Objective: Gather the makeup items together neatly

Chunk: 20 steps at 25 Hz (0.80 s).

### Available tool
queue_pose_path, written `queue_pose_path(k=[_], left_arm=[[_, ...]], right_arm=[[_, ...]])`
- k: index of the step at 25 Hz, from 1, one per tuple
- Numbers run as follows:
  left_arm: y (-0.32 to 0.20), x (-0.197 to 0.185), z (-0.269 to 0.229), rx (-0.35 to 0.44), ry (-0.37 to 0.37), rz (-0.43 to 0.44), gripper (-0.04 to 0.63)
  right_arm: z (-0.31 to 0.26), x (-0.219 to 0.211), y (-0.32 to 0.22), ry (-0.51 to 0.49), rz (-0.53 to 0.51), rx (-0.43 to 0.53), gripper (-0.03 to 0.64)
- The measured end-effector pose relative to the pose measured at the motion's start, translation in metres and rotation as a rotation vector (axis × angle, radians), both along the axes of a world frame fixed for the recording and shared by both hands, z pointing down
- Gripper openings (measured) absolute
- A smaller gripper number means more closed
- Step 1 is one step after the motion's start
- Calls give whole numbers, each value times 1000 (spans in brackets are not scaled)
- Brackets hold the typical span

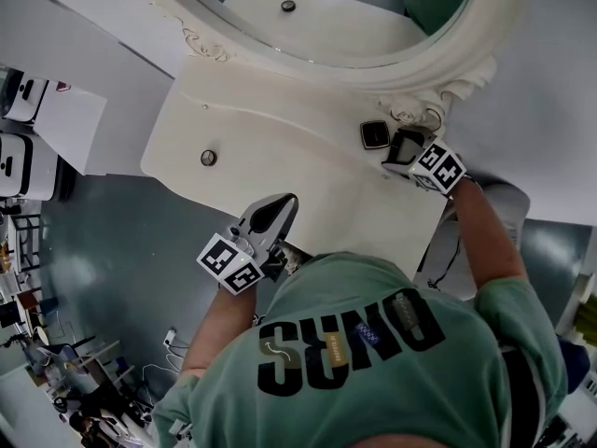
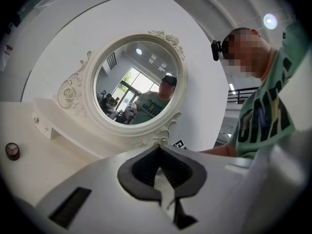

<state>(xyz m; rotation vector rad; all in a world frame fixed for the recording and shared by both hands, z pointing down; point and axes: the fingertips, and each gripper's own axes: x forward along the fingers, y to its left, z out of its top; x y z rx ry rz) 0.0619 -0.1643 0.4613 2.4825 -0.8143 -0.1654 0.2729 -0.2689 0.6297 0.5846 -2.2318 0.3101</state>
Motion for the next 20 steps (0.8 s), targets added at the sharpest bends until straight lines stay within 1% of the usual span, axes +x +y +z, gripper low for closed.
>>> queue_pose_path(k=[2,4,6,10,14,17,20], left_arm=[[1,-2,0,0,-1,-1,2],[0,-4,-1,0,-1,-5,2],[0,-6,-2,3,0,-8,2],[1,-15,-8,20,10,-17,2],[5,-31,-15,35,22,-45,2],[12,-48,-21,51,28,-73,2],[25,-75,-28,66,27,-122,2]], right_arm=[[0,1,0,-15,-4,-8,371],[-1,1,0,-19,-10,-9,350],[-6,2,2,-36,5,-21,348],[-42,-11,11,-98,24,-10,345],[-84,-45,9,-148,13,18,345],[-103,-78,0,-156,-1,33,345],[-115,-117,-2,-149,-39,39,345]])
